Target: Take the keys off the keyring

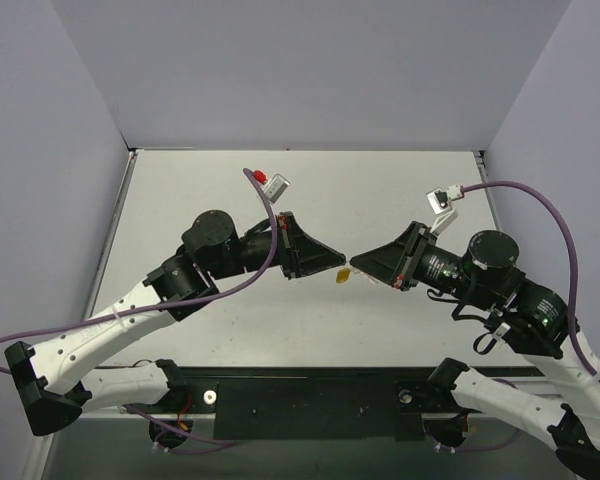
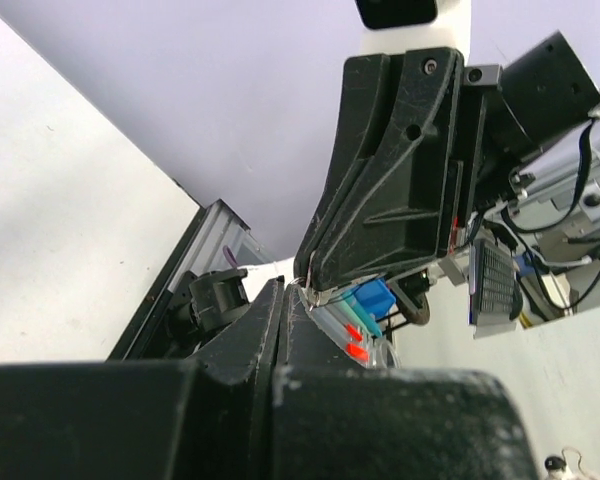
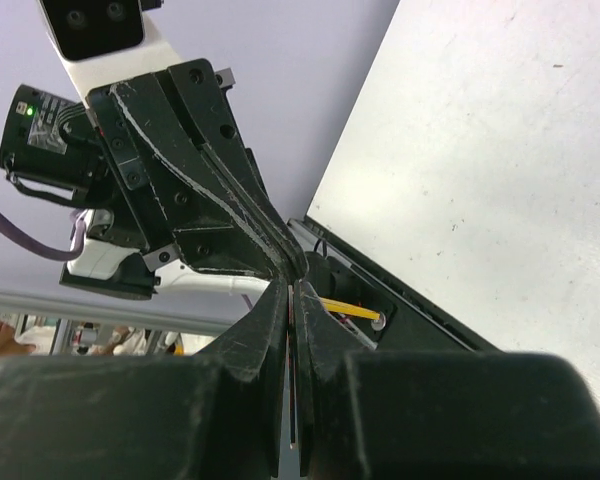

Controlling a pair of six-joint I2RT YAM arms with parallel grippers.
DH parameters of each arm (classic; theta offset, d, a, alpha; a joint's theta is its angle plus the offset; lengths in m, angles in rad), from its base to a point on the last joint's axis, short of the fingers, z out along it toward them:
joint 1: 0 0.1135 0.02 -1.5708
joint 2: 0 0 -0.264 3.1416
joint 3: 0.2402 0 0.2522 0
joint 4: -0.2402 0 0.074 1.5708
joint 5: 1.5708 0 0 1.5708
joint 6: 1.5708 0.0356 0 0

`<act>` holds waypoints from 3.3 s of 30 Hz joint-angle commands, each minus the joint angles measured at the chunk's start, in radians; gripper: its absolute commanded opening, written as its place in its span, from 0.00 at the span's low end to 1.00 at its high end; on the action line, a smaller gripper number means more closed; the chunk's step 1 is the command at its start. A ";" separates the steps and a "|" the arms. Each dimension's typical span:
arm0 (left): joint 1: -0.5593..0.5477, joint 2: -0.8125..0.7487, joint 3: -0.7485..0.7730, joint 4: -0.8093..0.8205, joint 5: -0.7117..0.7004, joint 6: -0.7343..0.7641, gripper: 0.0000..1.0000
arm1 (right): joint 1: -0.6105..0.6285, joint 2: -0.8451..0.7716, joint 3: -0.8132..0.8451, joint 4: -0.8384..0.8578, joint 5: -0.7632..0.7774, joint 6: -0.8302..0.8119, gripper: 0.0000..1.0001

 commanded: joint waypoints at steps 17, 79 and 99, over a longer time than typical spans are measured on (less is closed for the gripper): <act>0.007 -0.090 0.015 -0.019 -0.146 0.020 0.57 | 0.072 0.014 -0.003 0.047 0.091 -0.006 0.00; -0.068 -0.034 -0.117 0.297 -0.227 -0.155 0.00 | 0.092 0.057 0.016 0.099 0.195 0.028 0.00; -0.128 -0.064 -0.116 0.224 -0.384 -0.115 0.33 | 0.104 0.051 0.005 0.098 0.209 0.033 0.00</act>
